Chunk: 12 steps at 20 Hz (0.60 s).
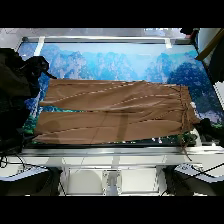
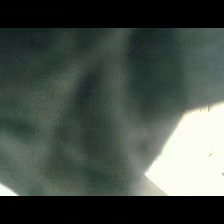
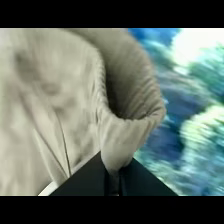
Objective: Fold the clothes and pants, and hang the long-sleeved shirts on hangers.
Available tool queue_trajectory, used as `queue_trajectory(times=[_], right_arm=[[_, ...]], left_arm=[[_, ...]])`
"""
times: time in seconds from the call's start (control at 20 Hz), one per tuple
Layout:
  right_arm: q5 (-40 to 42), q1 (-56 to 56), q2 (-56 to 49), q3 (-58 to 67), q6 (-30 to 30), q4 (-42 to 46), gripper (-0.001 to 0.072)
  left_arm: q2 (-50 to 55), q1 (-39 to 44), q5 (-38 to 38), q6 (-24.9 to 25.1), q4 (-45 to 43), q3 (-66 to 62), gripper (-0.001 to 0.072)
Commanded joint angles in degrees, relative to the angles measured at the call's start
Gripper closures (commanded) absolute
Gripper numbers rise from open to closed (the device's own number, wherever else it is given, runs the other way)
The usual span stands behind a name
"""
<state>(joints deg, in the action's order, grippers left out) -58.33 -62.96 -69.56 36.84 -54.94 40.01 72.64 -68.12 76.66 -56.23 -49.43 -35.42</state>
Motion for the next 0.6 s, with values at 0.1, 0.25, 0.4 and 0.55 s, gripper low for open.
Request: queue_trajectory(times=[0.1,0.25,0.4,0.55], right_arm=[[-14.6,-3.3,8.4,8.5,-3.5,8.5,0.0672],[-23.1,-8.3,15.0,9.0,-4.2,17.7,0.0673],[-23.4,-13.7,22.3,9.3,-5.3,20.1,0.0674],[-21.2,-12.3,24.0,12.3,-7.6,16.3,0.0674]], left_arm=[[-11.3,0.0,3.5,-3.0,0.1,-4.4,0.0699],[-21.7,0.0,4.1,-4.7,-0.2,-6.2,0.0699],[-28.8,0.0,1.9,-6.6,-0.2,-9.1,0.0701],[-29.6,4.2,-1.9,-9.2,-0.2,-14.8,0.0704]])
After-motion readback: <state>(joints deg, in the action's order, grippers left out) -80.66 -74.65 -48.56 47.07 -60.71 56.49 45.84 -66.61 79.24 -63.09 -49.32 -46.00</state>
